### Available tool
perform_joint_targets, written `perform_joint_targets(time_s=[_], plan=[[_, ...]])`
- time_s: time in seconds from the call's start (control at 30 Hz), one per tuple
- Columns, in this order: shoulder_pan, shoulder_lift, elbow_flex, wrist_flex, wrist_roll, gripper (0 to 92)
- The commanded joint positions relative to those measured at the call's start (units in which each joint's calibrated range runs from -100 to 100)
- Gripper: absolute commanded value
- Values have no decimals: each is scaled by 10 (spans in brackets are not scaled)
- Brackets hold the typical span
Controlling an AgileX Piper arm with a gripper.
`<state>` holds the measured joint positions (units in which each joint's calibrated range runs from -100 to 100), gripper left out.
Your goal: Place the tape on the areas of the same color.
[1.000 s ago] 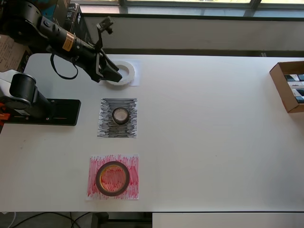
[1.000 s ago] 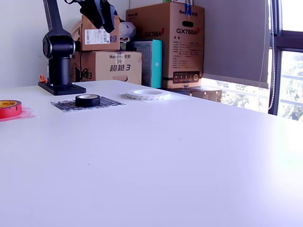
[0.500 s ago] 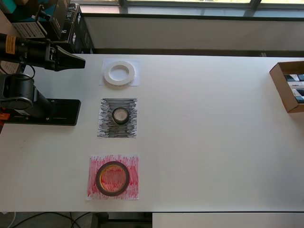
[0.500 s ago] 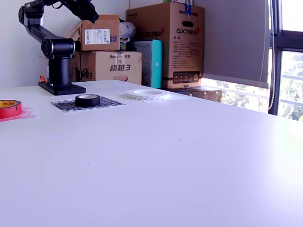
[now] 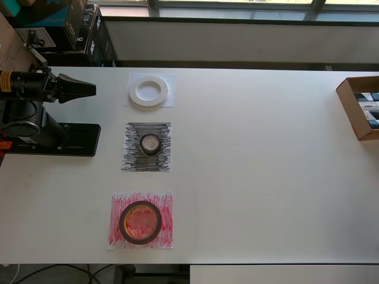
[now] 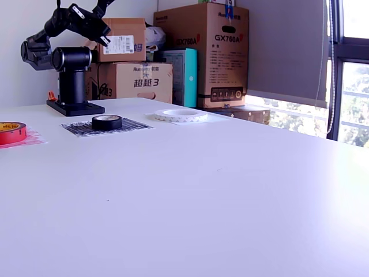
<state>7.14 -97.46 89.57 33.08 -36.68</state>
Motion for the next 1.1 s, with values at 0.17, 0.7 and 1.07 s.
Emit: perform_joint_targets(time_s=[0.17,0.7,1.07], plan=[[0,-20,102,-217,-1,0],[1,-17,97,-121,6,3],[1,-17,97,-121,6,2]])
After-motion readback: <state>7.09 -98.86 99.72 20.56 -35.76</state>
